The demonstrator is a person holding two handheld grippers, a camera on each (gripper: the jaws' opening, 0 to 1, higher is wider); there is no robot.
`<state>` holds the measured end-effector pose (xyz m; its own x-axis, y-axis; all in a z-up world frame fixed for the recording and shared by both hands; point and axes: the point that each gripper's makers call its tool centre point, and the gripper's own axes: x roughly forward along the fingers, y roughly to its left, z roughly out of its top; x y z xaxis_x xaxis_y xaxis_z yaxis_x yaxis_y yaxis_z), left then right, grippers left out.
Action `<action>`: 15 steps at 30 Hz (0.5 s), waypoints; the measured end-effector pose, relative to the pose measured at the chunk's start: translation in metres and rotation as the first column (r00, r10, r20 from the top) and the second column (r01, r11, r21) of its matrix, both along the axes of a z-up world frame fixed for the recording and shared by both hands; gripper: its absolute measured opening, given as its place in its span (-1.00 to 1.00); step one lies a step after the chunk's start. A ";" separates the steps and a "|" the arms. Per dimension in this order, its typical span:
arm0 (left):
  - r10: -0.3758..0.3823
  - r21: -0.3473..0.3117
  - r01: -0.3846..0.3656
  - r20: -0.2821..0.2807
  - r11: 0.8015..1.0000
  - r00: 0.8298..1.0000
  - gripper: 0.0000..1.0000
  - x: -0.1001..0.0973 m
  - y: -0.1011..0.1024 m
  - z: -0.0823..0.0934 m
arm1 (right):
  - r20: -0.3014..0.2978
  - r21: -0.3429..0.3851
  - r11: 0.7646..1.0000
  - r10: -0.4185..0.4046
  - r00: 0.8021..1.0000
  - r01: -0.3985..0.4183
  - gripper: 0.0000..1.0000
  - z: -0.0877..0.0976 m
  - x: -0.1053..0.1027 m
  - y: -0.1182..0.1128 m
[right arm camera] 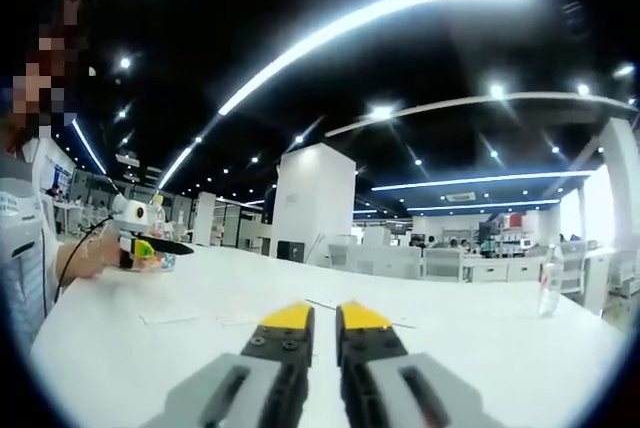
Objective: Locate the socket holder cover, grip the socket holder cover, clip it into the socket holder slot.
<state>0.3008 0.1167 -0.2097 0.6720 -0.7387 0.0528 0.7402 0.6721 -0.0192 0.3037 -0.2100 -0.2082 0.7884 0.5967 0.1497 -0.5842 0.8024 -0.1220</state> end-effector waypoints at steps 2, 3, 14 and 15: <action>0.001 -0.001 -0.001 0.002 1.000 1.000 0.62 0.000 0.000 0.000 | 0.002 -0.005 1.000 -0.003 1.000 0.003 -0.82 0.000 0.000 0.000; 0.001 -0.001 -0.001 0.002 1.000 1.000 0.62 0.000 0.000 0.001 | 0.002 -0.005 1.000 -0.004 1.000 0.004 -0.83 0.000 0.000 0.000; 0.008 -0.002 -0.008 0.002 1.000 1.000 0.62 0.001 0.002 0.001 | 0.006 -0.012 1.000 -0.025 1.000 0.025 -0.85 0.000 0.002 -0.004; 0.008 -0.003 -0.008 0.003 1.000 1.000 0.62 0.000 0.002 0.001 | 0.007 -0.010 1.000 -0.027 1.000 0.028 -0.85 0.000 0.002 -0.005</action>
